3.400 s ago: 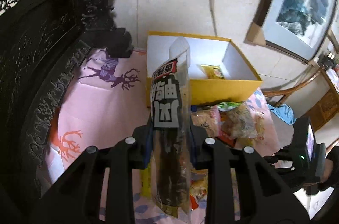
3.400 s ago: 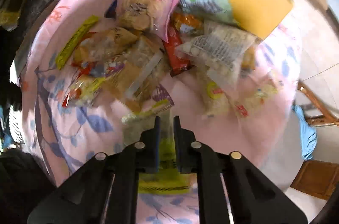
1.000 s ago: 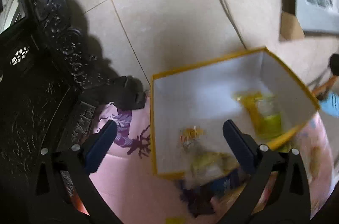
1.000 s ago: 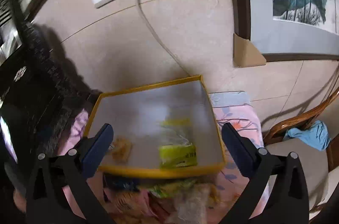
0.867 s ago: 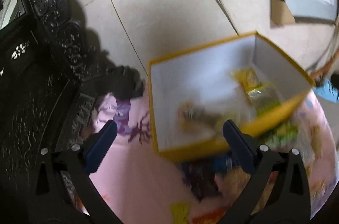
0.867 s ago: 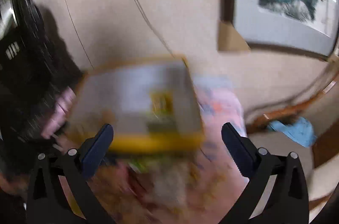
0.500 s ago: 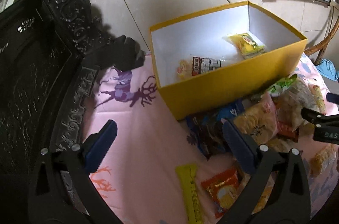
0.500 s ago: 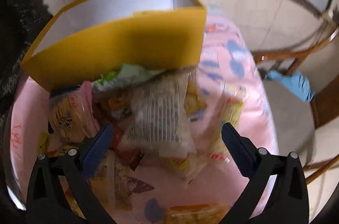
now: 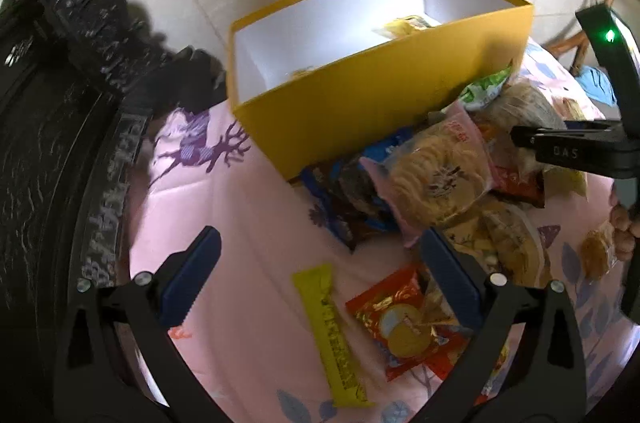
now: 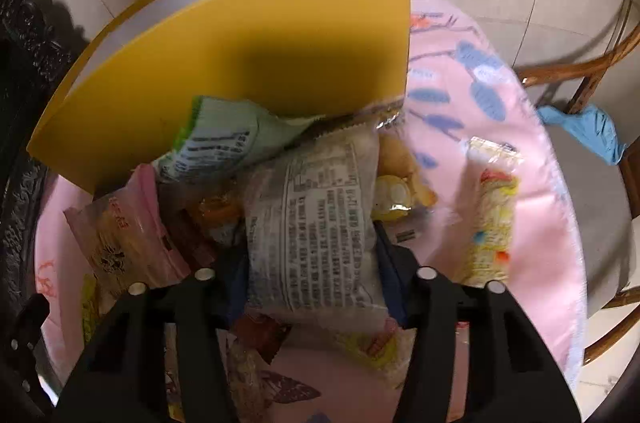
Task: Organize snacks
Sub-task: 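Grasp the pink cracker bag with the left gripper while the right grasps a clear printed bag, then carry the pink cracker bag and clear bag over the yellow box and release both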
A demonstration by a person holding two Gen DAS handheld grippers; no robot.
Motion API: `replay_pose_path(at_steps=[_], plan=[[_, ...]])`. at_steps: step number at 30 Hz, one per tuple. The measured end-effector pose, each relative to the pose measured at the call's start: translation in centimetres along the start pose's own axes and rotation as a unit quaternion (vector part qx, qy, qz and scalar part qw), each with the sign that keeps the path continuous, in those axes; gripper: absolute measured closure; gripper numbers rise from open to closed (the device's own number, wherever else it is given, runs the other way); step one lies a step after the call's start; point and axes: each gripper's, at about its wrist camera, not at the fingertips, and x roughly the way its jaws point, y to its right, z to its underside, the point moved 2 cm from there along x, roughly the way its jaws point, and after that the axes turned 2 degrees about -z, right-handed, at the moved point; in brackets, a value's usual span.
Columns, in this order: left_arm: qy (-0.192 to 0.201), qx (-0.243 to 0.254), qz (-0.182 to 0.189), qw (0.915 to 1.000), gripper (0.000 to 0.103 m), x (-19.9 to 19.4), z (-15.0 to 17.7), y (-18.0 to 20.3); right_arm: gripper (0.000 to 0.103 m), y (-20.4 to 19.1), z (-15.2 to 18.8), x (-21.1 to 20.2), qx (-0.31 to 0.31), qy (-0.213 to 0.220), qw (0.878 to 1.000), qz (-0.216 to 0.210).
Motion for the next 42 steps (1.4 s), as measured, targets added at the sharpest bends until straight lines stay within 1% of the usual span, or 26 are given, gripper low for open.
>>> replay_pose_path(at_steps=[1, 2, 4, 5, 6, 8, 9, 11, 13, 15, 16, 17, 18, 19, 20, 21, 23, 25, 26, 28, 30, 33, 35, 38, 42], plan=[[0.011, 0.010, 0.006, 0.9999, 0.002, 0.0, -0.3, 0.4, 0.057, 0.3, 0.1, -0.7, 0.006, -0.004, 1.000, -0.001], [0.019, 0.021, 0.010, 0.9996, 0.002, 0.1, -0.6, 0.7, 0.057, 0.7, 0.2, -1.4, 0.015, -0.002, 1.000, -0.002], [0.041, 0.058, 0.023, 0.9972, 0.002, 0.3, -1.4, 1.9, 0.057, 1.7, 0.6, -4.1, 0.016, 0.015, 1.000, -0.007], [0.058, 0.079, 0.028, 0.9948, 0.002, 0.5, -1.7, 2.7, 0.057, 2.0, 0.7, -5.0, 0.013, 0.022, 1.000, -0.006], [0.065, 0.098, 0.034, 0.9925, 0.002, 0.7, -2.0, 3.4, 0.057, 2.4, 0.9, -6.6, 0.009, 0.032, 0.999, -0.009], [0.080, 0.153, 0.070, 0.9825, 0.002, 1.5, -2.4, 5.1, 0.057, 3.4, 1.4, -8.7, 0.020, 0.037, 0.999, -0.022], [0.080, 0.174, 0.075, 0.9786, 0.002, 1.9, -2.4, 5.7, 0.057, 3.9, 1.7, -9.4, 0.029, 0.039, 0.998, -0.028], [0.073, 0.235, 0.091, 0.9649, 0.002, 3.3, -1.9, 7.4, 0.057, 5.3, 2.3, -11.3, 0.054, 0.040, 0.997, -0.035], [0.052, 0.282, 0.082, 0.9547, 0.002, 5.1, -1.0, 8.6, 0.057, 5.9, 2.9, -12.7, 0.059, 0.044, 0.997, -0.026], [0.041, 0.300, 0.087, 0.9492, 0.002, 6.5, -0.2, 9.2, 0.057, 6.9, 3.3, -13.7, 0.052, 0.050, 0.997, 0.003], [0.039, 0.288, 0.088, 0.9527, 0.003, 6.9, -0.2, 8.9, 0.057, 7.3, 3.5, -14.2, 0.051, 0.052, 0.997, 0.016], [0.027, 0.273, 0.096, 0.9569, 0.010, 7.3, -0.5, 8.5, 0.057, 7.8, 3.7, -14.4, 0.053, 0.053, 0.997, 0.022], [0.018, 0.263, 0.101, 0.9593, 0.017, 7.5, -0.7, 8.2, 0.057, 8.3, 4.0, -14.8, 0.062, 0.057, 0.996, 0.026], [0.013, 0.253, 0.101, 0.9621, 0.022, 7.6, -1.0, 7.9, 0.057, 8.8, 4.3, -15.0, 0.068, 0.059, 0.996, 0.027], [0.010, 0.246, 0.094, 0.9647, 0.032, 7.6, -1.3, 7.6, 0.057, 9.1, 4.4, -15.0, 0.073, 0.059, 0.995, 0.029], [0.002, 0.241, 0.092, 0.9662, 0.037, 7.5, -1.6, 7.2, 0.057, 9.3, 4.7, -15.1, 0.077, 0.058, 0.995, 0.031], [-0.008, 0.232, 0.098, 0.9677, 0.043, 6.7, -1.8, 6.7, 0.057, 9.6, 5.1, -15.2, 0.080, 0.054, 0.995, 0.032], [-0.015, 0.221, 0.103, 0.9698, 0.045, 6.0, -1.8, 6.3, 0.057, 9.4, 5.4, -15.3, 0.077, 0.050, 0.995, 0.024], [-0.017, 0.217, 0.111, 0.9698, 0.047, 5.4, -1.7, 6.1, 0.057, 9.3, 5.5, -15.3, 0.076, 0.049, 0.996, 0.023], [-0.015, 0.210, 0.120, 0.9703, 0.048, 4.5, -1.7, 5.6, 0.057, 9.0, 5.6, -15.6, 0.073, 0.048, 0.996, 0.015], [-0.007, 0.194, 0.125, 0.9729, 0.049, 3.1, -1.9, 4.5, 0.057, 8.8, 5.6, -16.0, 0.071, 0.052, 0.996, 0.009], [0.004, 0.156, 0.134, 0.9787, 0.049, 0.7, -1.9, 3.4, 0.057, 8.3, 5.5, -17.2, 0.063, 0.063, 0.996, 0.002], [0.008, 0.131, 0.134, 0.9822, 0.049, -1.2, -1.3, 2.1, 0.057, 8.0, 5.5, -18.0, 0.059, 0.071, 0.996, -0.002], [0.020, 0.114, 0.133, 0.9843, 0.049, -3.7, -1.0, 0.7, 0.057, 7.7, 5.8, -19.6, 0.054, 0.084, 0.995, -0.011], [0.033, 0.092, 0.140, 0.9854, 0.049, -7.4, -0.9, -1.4, 0.057, 7.4, 6.5, -21.7, 0.049, 0.101, 0.993, -0.028]])
